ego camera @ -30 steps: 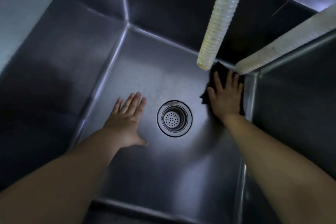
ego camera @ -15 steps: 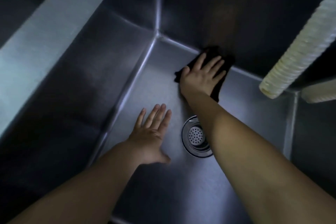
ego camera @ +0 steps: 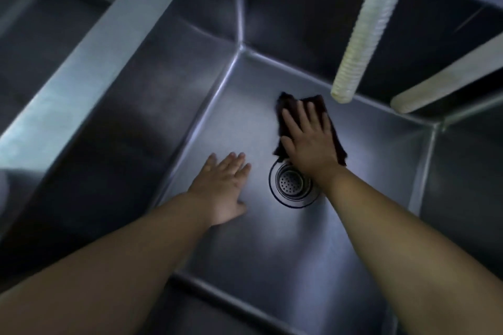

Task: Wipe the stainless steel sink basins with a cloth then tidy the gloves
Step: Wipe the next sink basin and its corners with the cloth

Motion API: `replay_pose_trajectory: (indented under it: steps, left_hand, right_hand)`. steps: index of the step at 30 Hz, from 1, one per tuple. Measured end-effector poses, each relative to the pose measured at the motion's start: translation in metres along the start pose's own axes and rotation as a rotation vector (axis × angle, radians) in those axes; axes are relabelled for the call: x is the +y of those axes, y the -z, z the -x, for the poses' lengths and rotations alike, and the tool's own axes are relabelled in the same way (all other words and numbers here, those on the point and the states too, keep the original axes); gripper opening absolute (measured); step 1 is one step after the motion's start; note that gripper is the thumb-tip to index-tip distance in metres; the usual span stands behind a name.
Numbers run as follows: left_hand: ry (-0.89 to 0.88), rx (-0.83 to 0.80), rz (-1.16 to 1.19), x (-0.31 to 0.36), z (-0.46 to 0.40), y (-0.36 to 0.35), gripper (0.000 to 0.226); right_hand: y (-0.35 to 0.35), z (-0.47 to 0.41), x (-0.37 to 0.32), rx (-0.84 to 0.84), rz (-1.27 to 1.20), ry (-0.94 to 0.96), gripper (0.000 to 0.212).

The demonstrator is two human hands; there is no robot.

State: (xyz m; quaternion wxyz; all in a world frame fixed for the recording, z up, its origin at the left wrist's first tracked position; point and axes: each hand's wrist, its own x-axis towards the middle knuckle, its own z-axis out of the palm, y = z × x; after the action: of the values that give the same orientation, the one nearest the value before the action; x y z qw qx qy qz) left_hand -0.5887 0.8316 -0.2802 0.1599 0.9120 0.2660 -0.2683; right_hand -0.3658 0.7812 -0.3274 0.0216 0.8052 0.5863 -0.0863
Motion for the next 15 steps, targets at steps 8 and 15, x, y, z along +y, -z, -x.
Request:
replay_pose_trajectory:
  steps: [8,15]
  left_hand:
    - [0.073,0.096,0.078,-0.01,0.127,0.057,0.061]
    - [0.122,0.089,0.11,-0.019,0.194,0.053,0.055]
  right_hand:
    - [0.014,0.031,0.011,-0.149,-0.133,-0.463,0.064]
    - [0.0,0.015,-0.104,-0.12,-0.065,-0.141,0.064]
